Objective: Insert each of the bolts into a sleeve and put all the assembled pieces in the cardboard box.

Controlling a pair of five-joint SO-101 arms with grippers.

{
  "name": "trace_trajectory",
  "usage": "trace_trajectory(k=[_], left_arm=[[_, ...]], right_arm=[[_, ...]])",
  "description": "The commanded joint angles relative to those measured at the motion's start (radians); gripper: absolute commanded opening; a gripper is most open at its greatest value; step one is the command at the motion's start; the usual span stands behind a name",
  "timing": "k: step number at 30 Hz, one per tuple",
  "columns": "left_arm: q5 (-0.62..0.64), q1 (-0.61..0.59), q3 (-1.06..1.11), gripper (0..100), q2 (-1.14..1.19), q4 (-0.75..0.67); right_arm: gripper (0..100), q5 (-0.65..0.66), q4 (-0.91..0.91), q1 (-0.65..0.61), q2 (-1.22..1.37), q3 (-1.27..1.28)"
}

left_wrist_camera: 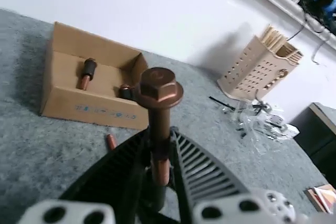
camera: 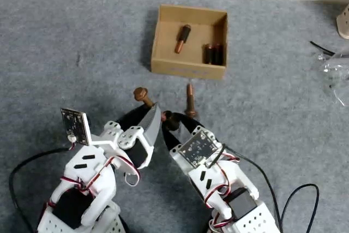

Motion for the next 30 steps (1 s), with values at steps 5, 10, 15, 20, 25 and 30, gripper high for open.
trace_trajectory(k=[5, 10, 15, 20, 25, 30], left_arm=[[-0.008, -0.015, -0.002, 0, -0.004, -0.015], [-0.008, -0.015, 0.059, 0, -0.004, -0.081], [-0.008, -0.013, 0.076, 0, -0.004, -0.112], [-0.008, -0.001, 0.082, 0, 0.004, -0.152], [-0.008, 0.054, 0.133, 0, -0.004, -0.152], [-0.009, 0.062, 0.136, 0, -0.004, -0.150]], right_arm=[[0.5, 0.011, -0.038, 0.012, -0.016, 0.116], [0.5, 0.012, -0.038, 0.012, -0.016, 0.116], [0.5, 0.014, -0.036, 0.012, -0.016, 0.116], [0.5, 0.014, -0.019, -0.018, -0.016, 0.116], [0.5, 0.014, -0.016, -0.018, -0.016, 0.120], [0.5, 0.014, -0.016, -0.010, -0.016, 0.122]])
